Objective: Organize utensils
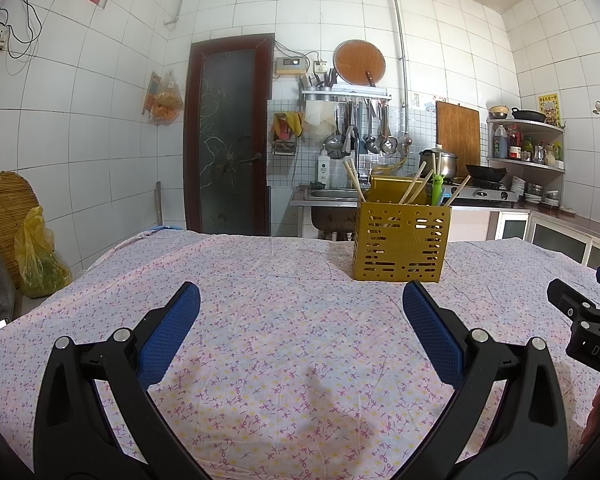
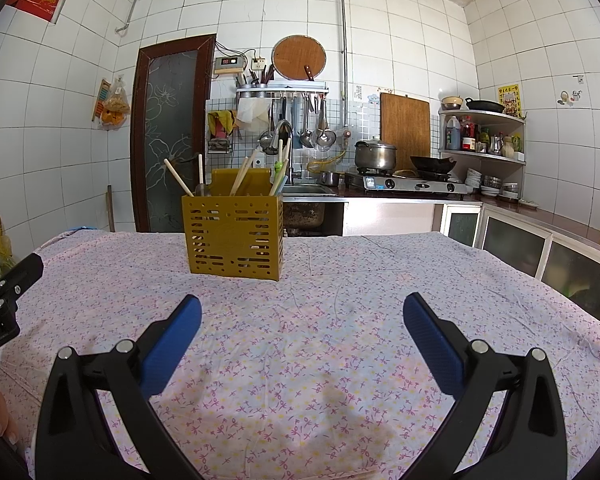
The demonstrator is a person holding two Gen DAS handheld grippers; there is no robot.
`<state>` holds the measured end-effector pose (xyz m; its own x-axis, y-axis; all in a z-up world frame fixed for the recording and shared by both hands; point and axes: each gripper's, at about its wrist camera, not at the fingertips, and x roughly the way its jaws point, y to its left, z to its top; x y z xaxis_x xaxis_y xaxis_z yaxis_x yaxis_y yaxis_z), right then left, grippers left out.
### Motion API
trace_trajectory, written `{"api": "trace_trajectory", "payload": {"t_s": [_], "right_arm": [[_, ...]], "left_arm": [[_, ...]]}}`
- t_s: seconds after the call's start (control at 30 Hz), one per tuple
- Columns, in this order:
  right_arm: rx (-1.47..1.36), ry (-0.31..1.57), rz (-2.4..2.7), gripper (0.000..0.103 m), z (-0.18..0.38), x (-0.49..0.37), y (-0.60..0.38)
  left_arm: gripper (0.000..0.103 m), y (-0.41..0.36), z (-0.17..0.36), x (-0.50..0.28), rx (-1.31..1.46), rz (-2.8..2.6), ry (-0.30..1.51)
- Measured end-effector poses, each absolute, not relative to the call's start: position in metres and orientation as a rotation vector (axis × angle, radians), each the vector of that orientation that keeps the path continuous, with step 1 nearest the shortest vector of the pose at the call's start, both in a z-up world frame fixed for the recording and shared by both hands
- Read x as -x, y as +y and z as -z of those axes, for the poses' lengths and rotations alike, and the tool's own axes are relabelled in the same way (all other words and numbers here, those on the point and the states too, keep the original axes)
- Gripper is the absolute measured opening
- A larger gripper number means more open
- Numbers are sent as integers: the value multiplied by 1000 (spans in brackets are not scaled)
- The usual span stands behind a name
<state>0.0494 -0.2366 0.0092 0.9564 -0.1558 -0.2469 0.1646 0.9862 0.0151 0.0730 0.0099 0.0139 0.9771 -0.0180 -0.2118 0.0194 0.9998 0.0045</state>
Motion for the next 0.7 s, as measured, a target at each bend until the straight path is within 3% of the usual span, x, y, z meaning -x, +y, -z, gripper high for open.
{"api": "trace_trajectory", "payload": {"t_s": [0.7], "right_arm": [[-36,248,164,99,-9,-49,-236]], "left_arm": [[98,10,-12,-73,-3,15,218]]}}
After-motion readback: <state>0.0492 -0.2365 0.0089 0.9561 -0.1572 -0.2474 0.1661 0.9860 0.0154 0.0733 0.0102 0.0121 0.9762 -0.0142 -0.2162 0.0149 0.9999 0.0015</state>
